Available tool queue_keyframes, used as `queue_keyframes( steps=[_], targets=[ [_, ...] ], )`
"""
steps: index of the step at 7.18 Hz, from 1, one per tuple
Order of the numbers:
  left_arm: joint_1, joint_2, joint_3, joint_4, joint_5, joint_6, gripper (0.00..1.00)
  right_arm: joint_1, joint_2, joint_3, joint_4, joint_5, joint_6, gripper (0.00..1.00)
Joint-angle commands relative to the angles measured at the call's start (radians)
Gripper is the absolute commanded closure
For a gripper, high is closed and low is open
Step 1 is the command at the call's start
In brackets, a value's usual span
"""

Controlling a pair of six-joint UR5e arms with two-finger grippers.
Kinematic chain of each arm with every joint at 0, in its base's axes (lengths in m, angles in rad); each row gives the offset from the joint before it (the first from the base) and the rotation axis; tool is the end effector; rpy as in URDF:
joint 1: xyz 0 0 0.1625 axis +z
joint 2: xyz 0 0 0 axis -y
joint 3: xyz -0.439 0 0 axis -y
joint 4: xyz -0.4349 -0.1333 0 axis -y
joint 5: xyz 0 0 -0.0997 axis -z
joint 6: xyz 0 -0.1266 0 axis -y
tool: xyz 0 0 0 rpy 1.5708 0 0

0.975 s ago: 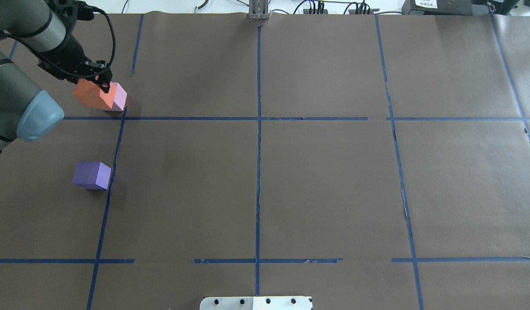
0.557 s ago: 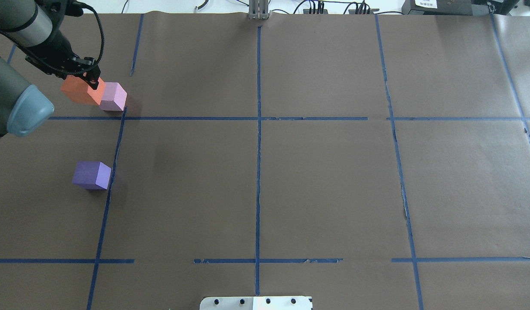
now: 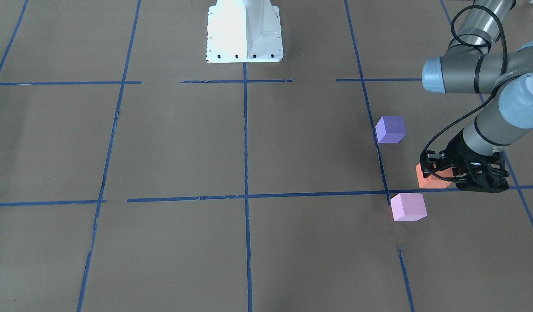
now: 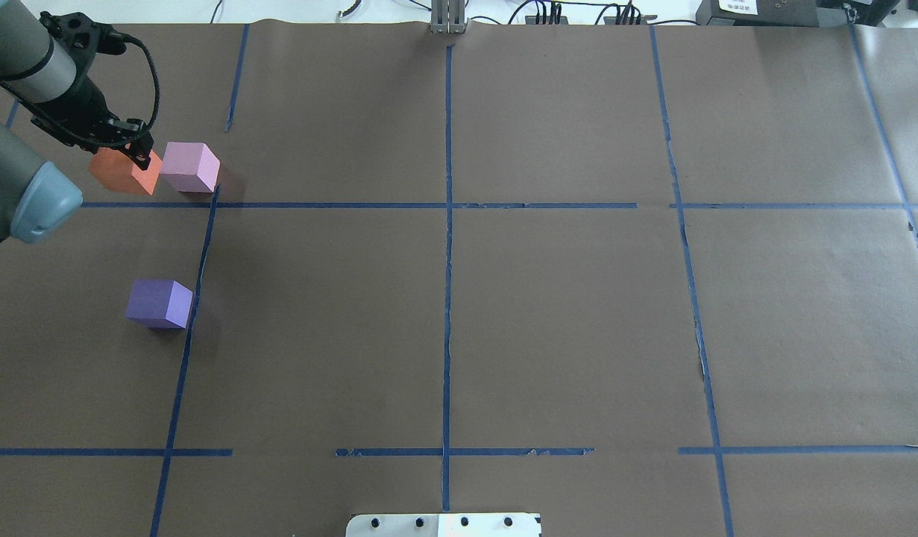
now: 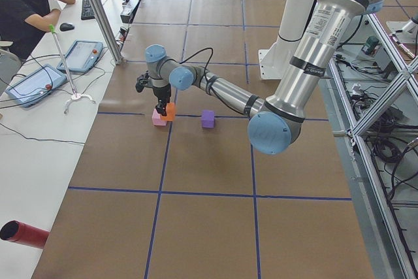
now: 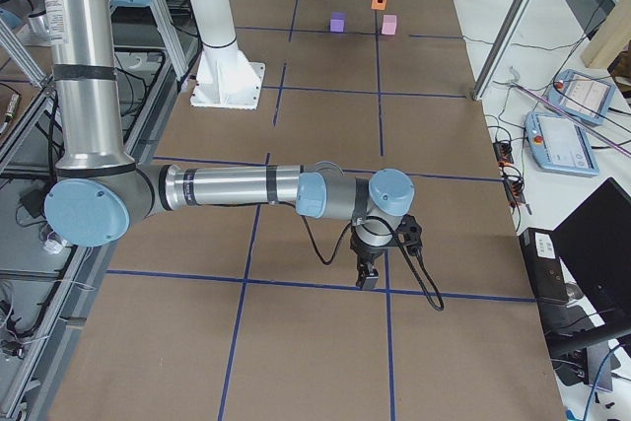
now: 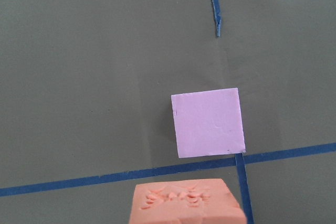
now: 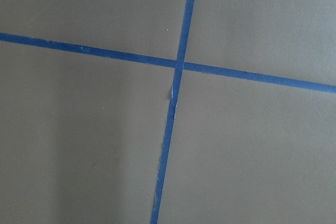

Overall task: Arrange blocks in a line
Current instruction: 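Lower the orange cube between the pink and purple cubes with the left gripper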

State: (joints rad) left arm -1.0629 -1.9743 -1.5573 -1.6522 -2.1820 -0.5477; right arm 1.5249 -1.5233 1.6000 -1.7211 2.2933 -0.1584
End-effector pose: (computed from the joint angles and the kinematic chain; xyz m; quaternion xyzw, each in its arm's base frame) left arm 0.2926 -0.6503 0.4480 0.0451 0.3649 0.0518 0.9285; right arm 0.0244 -0.5486 0.6697 -0.0145 -0.3546 -0.0824 0.9313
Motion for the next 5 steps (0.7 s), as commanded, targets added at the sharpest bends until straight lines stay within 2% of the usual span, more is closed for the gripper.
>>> queue_keyframes(
  steps=[1, 3, 5],
  targets=[
    [0.006, 0.020, 0.026, -0.078, -0.001, -0.081, 0.80, 0.000, 0.000, 0.000, 0.000, 0.000, -0.001, 0.00],
    [0.007, 0.032, 0.020, -0.090, -0.041, -0.128, 0.80, 0.000, 0.000, 0.000, 0.000, 0.000, 0.000, 0.00],
    [0.011, 0.038, 0.013, -0.106, -0.042, -0.188, 0.80, 0.000, 0.000, 0.000, 0.000, 0.000, -0.001, 0.00]
  ],
)
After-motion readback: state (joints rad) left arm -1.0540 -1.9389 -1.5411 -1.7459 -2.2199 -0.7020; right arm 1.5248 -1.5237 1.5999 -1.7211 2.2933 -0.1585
